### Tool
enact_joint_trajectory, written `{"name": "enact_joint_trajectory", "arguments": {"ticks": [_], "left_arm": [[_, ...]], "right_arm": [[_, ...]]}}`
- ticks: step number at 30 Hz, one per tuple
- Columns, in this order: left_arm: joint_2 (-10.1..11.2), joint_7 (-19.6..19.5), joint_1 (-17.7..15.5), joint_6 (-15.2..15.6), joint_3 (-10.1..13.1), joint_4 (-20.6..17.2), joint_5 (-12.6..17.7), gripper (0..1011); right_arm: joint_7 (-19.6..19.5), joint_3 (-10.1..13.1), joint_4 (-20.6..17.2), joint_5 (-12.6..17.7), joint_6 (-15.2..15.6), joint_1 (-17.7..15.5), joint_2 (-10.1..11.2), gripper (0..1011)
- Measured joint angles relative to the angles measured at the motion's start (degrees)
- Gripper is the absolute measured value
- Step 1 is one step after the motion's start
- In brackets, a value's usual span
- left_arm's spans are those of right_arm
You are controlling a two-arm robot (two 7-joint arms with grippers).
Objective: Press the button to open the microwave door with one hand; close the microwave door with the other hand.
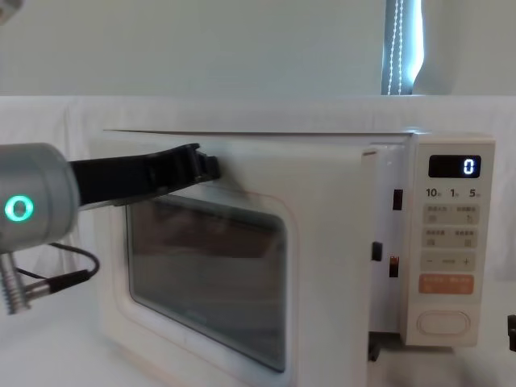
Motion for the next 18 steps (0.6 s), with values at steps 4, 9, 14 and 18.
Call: {"name": "enact_joint_trajectory", "arguments": {"ticks": [4, 9, 14, 18], "left_arm": [[-0.6, 0.8, -2.0, -0.8, 1.6, 2.2, 0.8, 0], [-1.4, 1.5, -4.7, -1.5, 3.8, 5.2, 2.1, 0], [-2.4, 1.8, -7.0, -1.9, 5.2, 7.7, 3.2, 0], [-3.2, 1.8, -8.5, -2.0, 5.8, 9.2, 3.8, 0]], "right_arm": [[0.0, 0.0, 0.0, 0.0, 0.0, 0.0, 0.0, 1002], [0.0, 0.0, 0.0, 0.0, 0.0, 0.0, 0.0, 1002], [0.0, 0.0, 0.0, 0.0, 0.0, 0.0, 0.0, 1002], [0.0, 0.0, 0.0, 0.0, 0.0, 0.0, 0.0, 1002]]}}
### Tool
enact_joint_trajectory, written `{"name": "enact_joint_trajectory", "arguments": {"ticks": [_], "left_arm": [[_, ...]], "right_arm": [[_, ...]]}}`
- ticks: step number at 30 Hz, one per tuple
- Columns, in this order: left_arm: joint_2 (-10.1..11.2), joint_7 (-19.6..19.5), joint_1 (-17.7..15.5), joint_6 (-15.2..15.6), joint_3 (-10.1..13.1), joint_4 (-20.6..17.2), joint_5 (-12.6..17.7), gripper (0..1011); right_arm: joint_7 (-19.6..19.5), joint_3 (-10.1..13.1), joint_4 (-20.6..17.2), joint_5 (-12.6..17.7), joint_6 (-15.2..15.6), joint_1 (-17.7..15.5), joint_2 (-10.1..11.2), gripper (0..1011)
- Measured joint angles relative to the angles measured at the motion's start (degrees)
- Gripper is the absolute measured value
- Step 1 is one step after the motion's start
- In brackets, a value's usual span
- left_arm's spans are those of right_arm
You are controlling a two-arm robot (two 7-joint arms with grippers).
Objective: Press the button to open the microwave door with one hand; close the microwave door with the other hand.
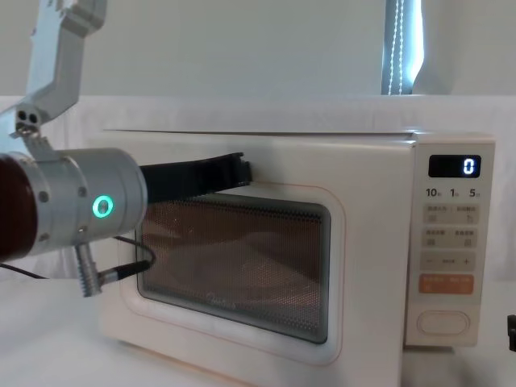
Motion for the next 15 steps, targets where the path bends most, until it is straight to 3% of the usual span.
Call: {"name": "enact_joint_trajectory", "arguments": {"ticks": [15], "left_arm": [[-3.2, -0.4, -4.7, -1.5, 2.0, 6.6, 4.6, 0]], "right_arm": [[0.0, 0.0, 0.0, 0.0, 0.0, 0.0, 0.0, 1002]]}}
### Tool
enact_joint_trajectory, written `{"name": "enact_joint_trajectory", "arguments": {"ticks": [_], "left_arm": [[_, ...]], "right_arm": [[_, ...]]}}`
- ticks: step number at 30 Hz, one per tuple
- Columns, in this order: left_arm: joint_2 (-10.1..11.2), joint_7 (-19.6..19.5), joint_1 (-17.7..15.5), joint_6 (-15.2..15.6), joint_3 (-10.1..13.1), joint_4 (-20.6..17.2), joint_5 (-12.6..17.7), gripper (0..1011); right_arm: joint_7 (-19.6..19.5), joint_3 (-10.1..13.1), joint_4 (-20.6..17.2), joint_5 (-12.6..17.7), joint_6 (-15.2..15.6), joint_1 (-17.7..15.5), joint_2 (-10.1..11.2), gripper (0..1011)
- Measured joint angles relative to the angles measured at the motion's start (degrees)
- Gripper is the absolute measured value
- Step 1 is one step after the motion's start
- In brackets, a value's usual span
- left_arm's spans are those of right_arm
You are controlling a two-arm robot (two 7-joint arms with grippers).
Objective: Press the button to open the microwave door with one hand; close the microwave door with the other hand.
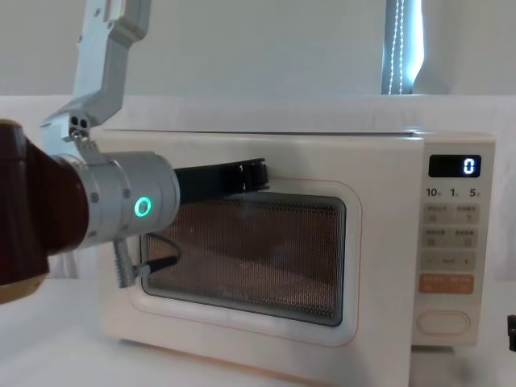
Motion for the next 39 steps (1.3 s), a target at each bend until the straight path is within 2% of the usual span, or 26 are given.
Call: {"name": "enact_joint_trajectory", "arguments": {"ticks": [23, 39], "left_arm": [[-5.0, -1.3, -5.2, -3.4, -0.1, 9.0, 6.4, 0], [-7.8, -1.6, -7.5, -4.5, -1.0, 13.1, 9.9, 0]], "right_arm": [[0.0, 0.0, 0.0, 0.0, 0.0, 0.0, 0.0, 1002], [0.0, 0.0, 0.0, 0.0, 0.0, 0.0, 0.0, 1002]]}}
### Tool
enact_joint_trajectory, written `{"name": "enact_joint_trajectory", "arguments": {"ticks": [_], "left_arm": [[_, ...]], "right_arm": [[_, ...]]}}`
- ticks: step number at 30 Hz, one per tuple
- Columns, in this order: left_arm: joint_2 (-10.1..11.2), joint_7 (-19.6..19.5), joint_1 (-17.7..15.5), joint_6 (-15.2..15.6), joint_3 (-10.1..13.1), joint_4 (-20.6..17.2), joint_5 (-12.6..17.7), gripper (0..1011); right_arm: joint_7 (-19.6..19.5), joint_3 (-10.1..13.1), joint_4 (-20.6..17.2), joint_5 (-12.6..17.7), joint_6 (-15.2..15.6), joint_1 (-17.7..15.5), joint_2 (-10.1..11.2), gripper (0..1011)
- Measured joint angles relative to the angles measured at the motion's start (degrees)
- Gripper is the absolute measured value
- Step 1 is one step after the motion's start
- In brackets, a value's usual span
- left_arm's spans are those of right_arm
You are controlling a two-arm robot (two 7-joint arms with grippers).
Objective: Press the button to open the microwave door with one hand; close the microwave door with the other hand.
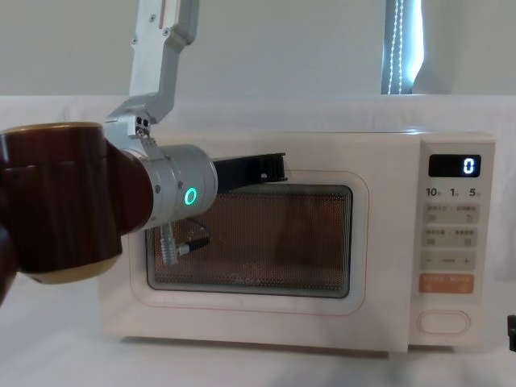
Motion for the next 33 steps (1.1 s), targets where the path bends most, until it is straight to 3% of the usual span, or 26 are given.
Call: {"name": "enact_joint_trajectory", "arguments": {"ticks": [33], "left_arm": [[-3.5, 0.0, -1.9, 0.9, -2.7, 2.9, 5.7, 0]], "right_arm": [[0.0, 0.0, 0.0, 0.0, 0.0, 0.0, 0.0, 1002]]}}
